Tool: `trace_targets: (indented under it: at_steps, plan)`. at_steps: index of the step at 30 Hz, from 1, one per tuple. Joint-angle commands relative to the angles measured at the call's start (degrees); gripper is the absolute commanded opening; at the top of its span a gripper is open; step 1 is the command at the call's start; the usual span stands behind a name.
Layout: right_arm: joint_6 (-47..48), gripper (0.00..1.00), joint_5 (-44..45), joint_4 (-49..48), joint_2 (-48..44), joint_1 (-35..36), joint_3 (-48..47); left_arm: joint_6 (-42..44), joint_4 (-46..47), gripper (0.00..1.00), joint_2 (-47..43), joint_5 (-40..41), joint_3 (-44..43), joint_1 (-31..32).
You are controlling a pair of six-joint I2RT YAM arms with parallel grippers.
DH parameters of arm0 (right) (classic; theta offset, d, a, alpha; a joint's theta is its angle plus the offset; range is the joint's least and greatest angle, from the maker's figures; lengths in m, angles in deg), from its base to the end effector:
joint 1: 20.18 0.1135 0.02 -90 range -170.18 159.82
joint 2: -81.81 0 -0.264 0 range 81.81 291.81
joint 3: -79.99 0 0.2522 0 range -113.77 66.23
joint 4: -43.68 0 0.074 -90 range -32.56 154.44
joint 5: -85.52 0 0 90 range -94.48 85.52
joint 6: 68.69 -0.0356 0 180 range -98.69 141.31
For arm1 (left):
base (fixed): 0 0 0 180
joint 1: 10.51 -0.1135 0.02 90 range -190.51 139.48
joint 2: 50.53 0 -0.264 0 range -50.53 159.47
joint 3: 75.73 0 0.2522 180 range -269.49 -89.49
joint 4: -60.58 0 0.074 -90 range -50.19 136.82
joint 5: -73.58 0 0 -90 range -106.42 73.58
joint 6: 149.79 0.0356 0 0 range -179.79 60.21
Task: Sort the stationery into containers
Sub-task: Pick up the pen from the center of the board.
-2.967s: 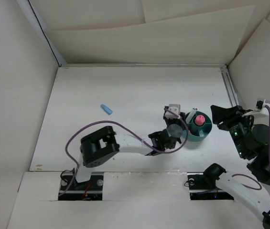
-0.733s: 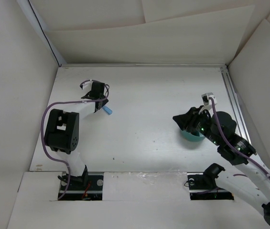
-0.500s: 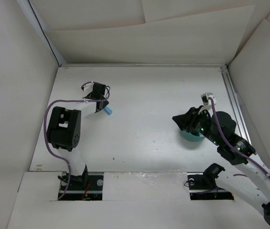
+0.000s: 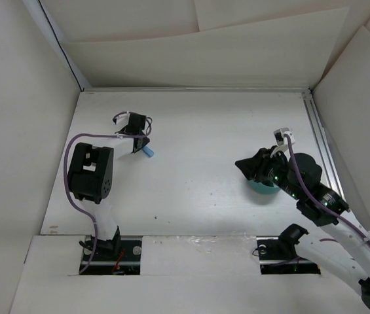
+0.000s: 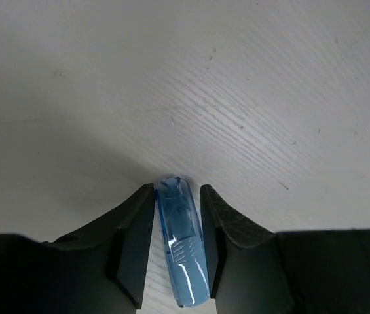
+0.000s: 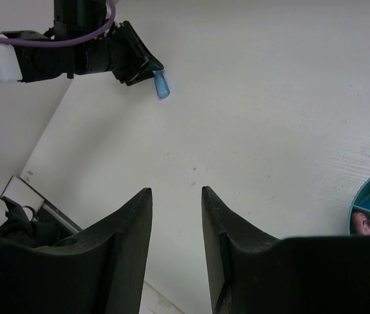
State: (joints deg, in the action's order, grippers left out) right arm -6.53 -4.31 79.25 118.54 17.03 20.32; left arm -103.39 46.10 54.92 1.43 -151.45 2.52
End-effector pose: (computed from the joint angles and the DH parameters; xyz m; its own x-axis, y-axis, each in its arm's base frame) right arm 0.1176 0.0892 0.3457 -0.4353 0.2558 -0.8632 -0.4514 0.7675 0.4551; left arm 0.3792 -0.0765 0.1677 -0.4923 -0.5598 -0.6665 -0.4681 0.8159 -0.3395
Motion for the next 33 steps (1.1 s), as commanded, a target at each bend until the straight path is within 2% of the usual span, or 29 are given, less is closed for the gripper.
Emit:
trace_targets:
  at_steps: [1, 3, 6, 9, 10, 12, 19, 23, 28, 33]
  plan:
    - [0.41, 0.41, -0.78, -3.61, -0.61, 0.58, 0.21, 0.97, -1.31, 0.29, 1.34, 0.44, -1.94, -0.12]
    - [0.41, 0.41, -0.78, -4.13, -0.61, 0.58, 0.21, 0.97, -1.31, 0.27, 1.34, 0.44, -1.94, -0.12]
    - [0.41, 0.41, -0.78, -4.14, -0.08, 0.58, 0.21, 0.97, -1.31, 0.15, 0.82, 0.44, -1.94, -0.12]
    - [0.41, 0.41, -0.78, -4.14, -0.08, 0.58, 0.21, 1.49, -1.31, 0.08, 0.2, 0.96, -1.94, -0.12]
    - [0.41, 0.41, -0.17, -4.14, -0.08, 0.58, 0.21, 1.49, -1.83, 0.02, -0.67, 0.96, -1.94, -0.12]
    - [0.41, 0.41, 0.79, -4.14, -0.78, 0.58, 0.21, 1.49, -1.84, 0.0, -2.27, 2.62, -1.94, 1.73]
    - [-0.72, 0.43, 5.81, -2.99, -3.06, 0.58, -1.1, 2.55, -3.15, 0.0, -11.04, 10.27, -5.98, 13.75]
    - [-1.95, 0.43, 11.51, -0.98, -5.17, 0.58, -3.13, 2.55, -3.77, 0.0, -13.16, 14.31, -9.32, 24.19]
    - [-3.8, 0.44, 25.64, 4.73, -7.38, 0.58, -8.66, 1.85, 1.31, 0.0, -14.48, 16.6, -10.82, 33.79]
    - [-3.81, 0.45, 32.35, 5.8, -8.69, 0.58, -14.19, 4.64, 9.66, 0.0, -13.95, 19.33, -12.67, 43.55]
